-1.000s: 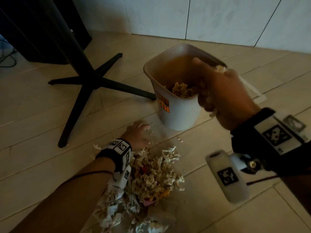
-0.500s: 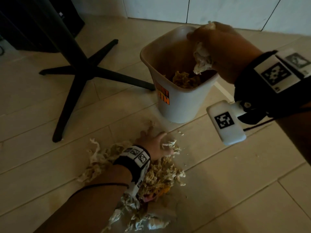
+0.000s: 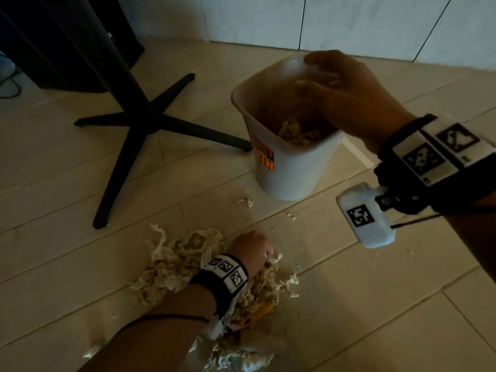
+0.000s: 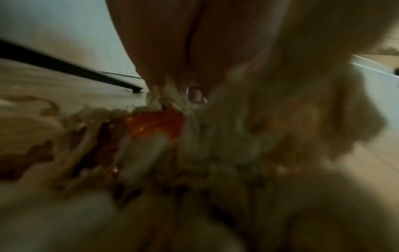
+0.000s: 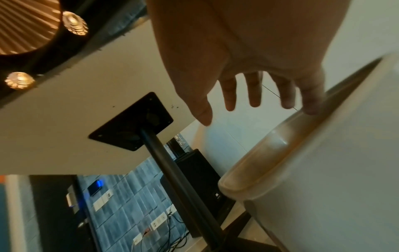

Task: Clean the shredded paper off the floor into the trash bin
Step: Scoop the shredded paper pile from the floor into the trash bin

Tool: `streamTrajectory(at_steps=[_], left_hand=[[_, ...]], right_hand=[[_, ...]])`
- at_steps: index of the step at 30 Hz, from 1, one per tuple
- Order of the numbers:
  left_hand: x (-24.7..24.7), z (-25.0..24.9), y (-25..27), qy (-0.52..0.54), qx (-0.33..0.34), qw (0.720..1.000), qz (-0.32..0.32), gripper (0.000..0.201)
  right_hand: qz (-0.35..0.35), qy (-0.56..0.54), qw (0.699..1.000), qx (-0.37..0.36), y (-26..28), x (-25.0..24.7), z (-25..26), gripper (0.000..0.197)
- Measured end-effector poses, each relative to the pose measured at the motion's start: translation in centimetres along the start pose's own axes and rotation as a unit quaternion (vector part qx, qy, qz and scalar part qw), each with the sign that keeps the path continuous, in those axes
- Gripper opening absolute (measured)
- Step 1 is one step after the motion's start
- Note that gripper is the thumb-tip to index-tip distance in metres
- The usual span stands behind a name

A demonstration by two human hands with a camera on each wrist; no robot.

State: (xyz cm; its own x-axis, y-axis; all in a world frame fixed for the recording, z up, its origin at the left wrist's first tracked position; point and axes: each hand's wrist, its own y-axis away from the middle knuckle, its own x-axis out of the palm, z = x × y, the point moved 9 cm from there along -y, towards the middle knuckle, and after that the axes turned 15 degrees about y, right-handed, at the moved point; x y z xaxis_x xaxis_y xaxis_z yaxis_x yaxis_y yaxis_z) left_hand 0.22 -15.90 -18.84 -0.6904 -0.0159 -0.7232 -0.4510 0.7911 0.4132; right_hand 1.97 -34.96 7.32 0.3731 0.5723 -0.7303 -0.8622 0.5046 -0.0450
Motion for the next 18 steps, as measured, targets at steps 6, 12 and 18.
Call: streamTrajectory(at_steps=[6,12,18], left_hand=[[-7.7,0.0,2.5,0.175,0.011,0.964,-0.197,0.023],[-14.3,-3.2,6.3,0.312,0.075,0.888,-0.331,0.015],[-15.7,-8.2,9.5,0.322,0.152,0.853,-0.381,0.017]], right_hand=[[-0.127,-0.078,0.986,-0.078,6.7,-1.8,0.6,0.024],[0.072,-0.23,0.963,0.123,11.9,6.9,-2.9,0.034],[0.236,-0.422,0.827,0.286,15.7,15.2,-3.2,0.066]])
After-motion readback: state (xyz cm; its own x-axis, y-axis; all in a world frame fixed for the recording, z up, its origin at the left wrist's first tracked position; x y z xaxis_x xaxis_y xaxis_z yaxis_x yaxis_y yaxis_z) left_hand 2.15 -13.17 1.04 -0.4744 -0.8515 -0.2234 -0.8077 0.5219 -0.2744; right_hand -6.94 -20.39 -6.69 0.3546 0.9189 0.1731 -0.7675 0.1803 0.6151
